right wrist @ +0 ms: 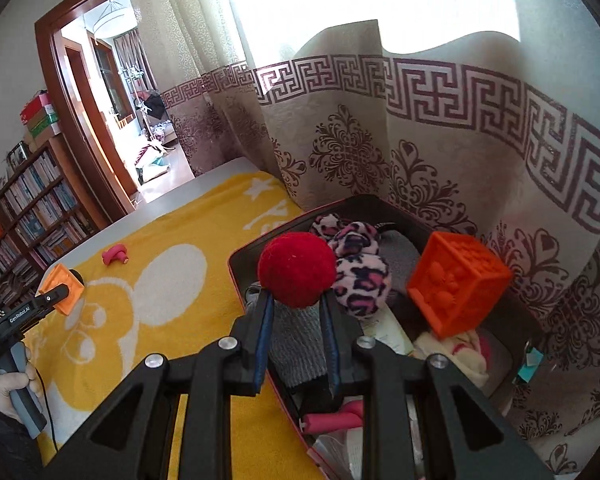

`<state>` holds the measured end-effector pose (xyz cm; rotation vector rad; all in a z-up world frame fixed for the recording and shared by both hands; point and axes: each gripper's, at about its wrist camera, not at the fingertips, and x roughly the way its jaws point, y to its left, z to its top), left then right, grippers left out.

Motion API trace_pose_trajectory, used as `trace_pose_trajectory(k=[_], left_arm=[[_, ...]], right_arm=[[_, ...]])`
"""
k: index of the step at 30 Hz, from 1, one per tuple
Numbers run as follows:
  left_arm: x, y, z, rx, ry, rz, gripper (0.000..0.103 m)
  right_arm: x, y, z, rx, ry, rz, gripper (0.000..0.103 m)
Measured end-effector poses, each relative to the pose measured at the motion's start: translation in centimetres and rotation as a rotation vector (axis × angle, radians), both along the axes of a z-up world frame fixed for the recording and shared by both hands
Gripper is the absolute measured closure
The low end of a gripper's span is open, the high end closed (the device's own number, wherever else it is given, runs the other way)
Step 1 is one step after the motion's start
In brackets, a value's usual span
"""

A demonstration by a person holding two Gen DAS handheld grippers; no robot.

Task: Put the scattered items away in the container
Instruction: 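Carry the orange T cube and red ball into the red box and release both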

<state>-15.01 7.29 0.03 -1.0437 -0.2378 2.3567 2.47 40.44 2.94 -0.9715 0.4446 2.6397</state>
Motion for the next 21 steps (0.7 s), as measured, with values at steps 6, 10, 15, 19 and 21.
trace_pose_trajectory(k=[6,10,15,19,21], left_arm=[[1.9,2.8,1.0,-0.009,0.005,-0.064,0.045],[3.0,5.5,1.9,-0.004,0.012,-0.128,0.045],[4.4,10.2,3.4,-0.018,0.040,-0.221,0.045],[5.4,14.0,3.7,-0.013,0.040,-0.300,0.045],[6.0,16.1,3.8,-0.014,0.040,-0.343,0.045]], right_arm=[[2.0,2.2,-1.6,-0.006,-0.065,-0.029,0.077],[2.8,3.3,-2.8,-0.031,-0.084,-0.040,0.077],[3.3,4.0,-3.5,-0.053,-0.100,-0.030,0.072],[3.8,3.8,-3.0,-0.018,-0.074,-0.021,0.063],[4.4,3.5,-2.2,0.026,-0.037,-0.033,0.046]])
